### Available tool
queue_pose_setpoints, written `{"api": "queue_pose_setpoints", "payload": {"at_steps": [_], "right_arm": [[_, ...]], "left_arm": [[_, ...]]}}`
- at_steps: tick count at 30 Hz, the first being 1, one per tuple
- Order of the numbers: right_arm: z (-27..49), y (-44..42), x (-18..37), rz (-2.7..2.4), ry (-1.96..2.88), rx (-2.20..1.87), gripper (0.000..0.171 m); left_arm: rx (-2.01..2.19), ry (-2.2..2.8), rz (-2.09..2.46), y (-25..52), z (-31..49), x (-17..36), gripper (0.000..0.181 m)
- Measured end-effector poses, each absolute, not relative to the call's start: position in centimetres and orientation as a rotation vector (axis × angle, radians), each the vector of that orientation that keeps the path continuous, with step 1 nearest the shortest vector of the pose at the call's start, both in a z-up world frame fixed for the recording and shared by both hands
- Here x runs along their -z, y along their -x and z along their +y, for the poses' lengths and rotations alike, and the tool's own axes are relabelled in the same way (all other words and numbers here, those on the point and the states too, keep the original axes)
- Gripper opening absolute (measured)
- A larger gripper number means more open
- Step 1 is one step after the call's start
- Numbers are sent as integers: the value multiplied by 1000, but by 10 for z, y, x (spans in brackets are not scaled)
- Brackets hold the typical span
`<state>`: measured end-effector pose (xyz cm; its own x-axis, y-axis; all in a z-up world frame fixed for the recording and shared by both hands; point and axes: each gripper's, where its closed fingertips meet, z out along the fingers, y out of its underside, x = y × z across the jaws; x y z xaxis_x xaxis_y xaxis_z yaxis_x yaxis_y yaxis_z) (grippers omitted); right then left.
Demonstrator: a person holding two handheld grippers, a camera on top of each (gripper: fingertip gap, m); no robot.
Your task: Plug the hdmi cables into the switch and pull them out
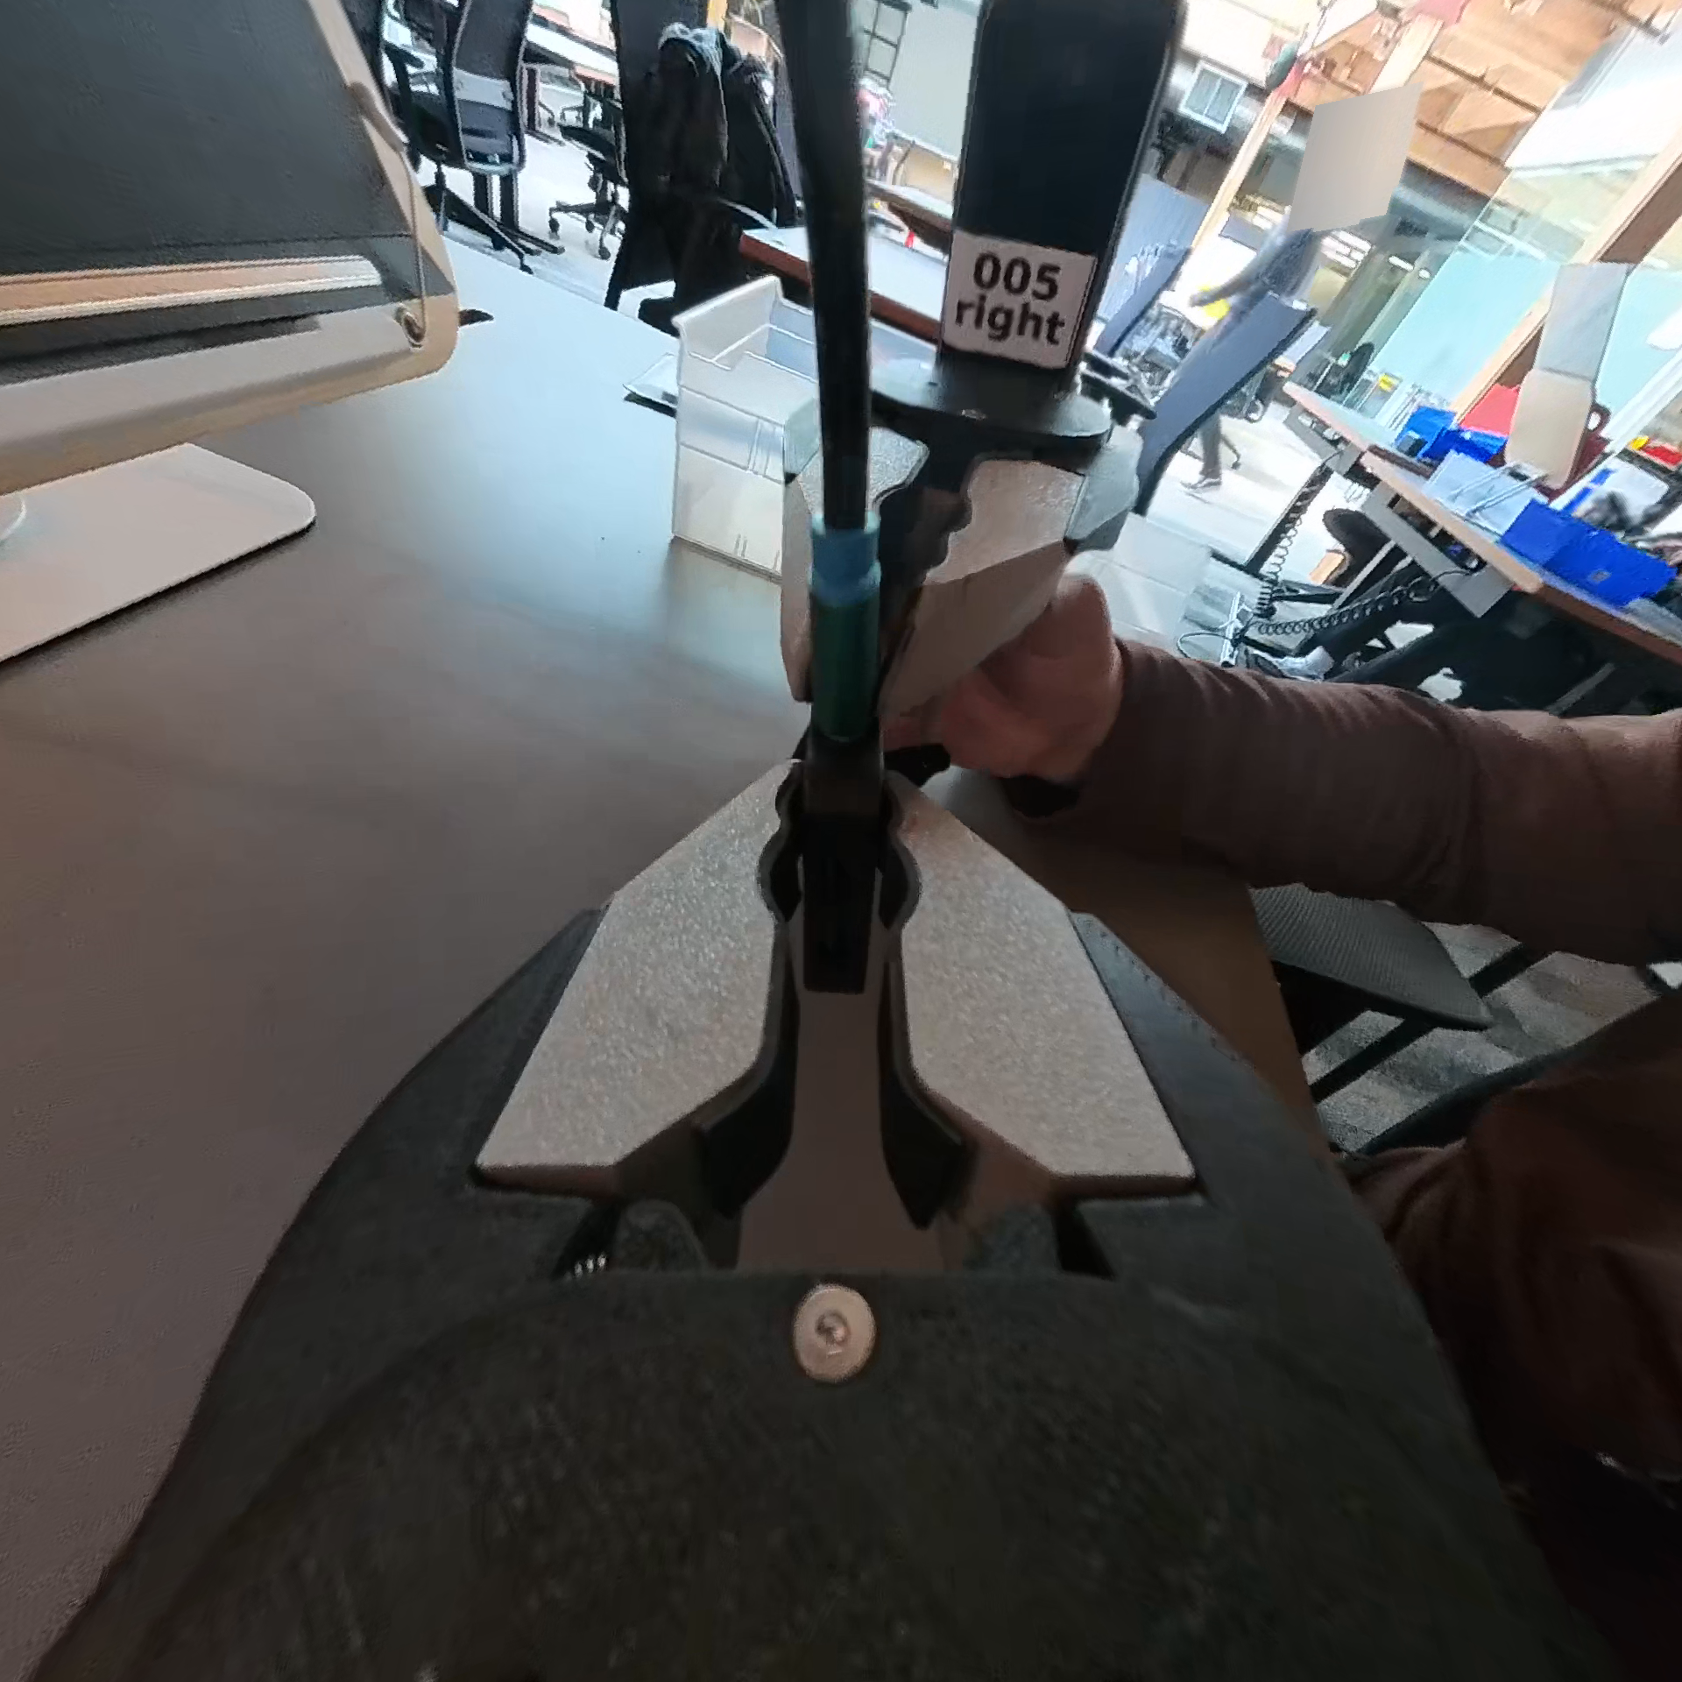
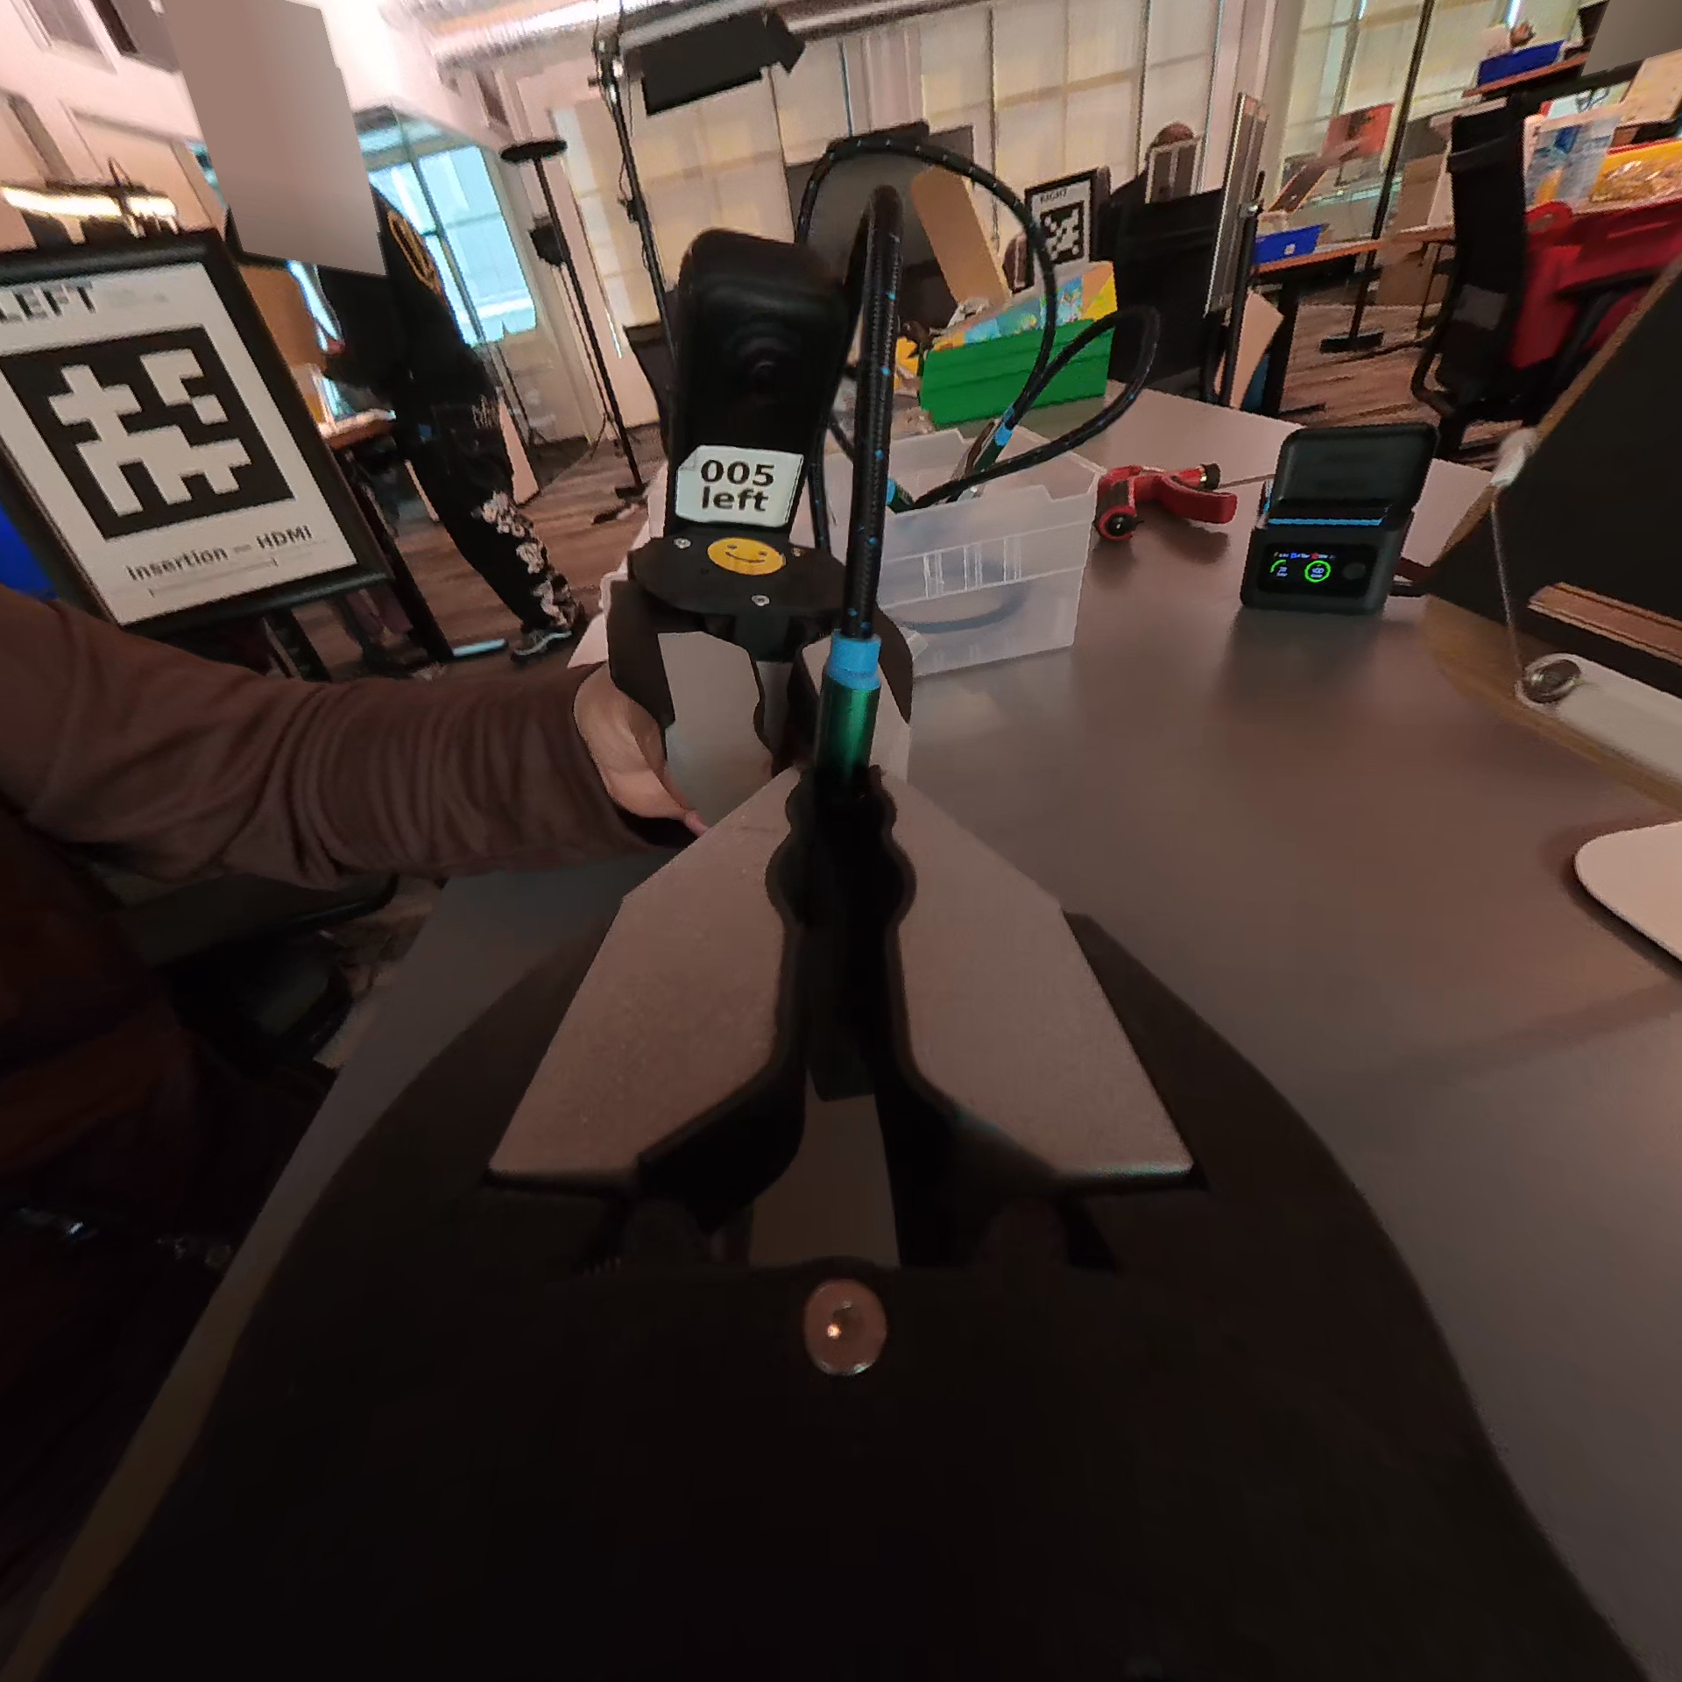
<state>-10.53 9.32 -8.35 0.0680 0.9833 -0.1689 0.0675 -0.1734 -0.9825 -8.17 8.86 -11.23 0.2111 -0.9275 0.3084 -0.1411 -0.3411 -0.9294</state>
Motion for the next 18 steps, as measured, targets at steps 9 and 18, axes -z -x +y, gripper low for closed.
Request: {"api": "queue_pose_setpoints", "payload": {"at_steps": [9, 18], "right_arm": [[104, 108, 74, -946, 1408, -1432, 7], [107, 111, 61, -792, 1339, -1618, 6]], "left_arm": [[1240, 1662, 916, 88, 97, 101, 12], [1232, 1618, 878, 95, 100, 85, 12]]}}
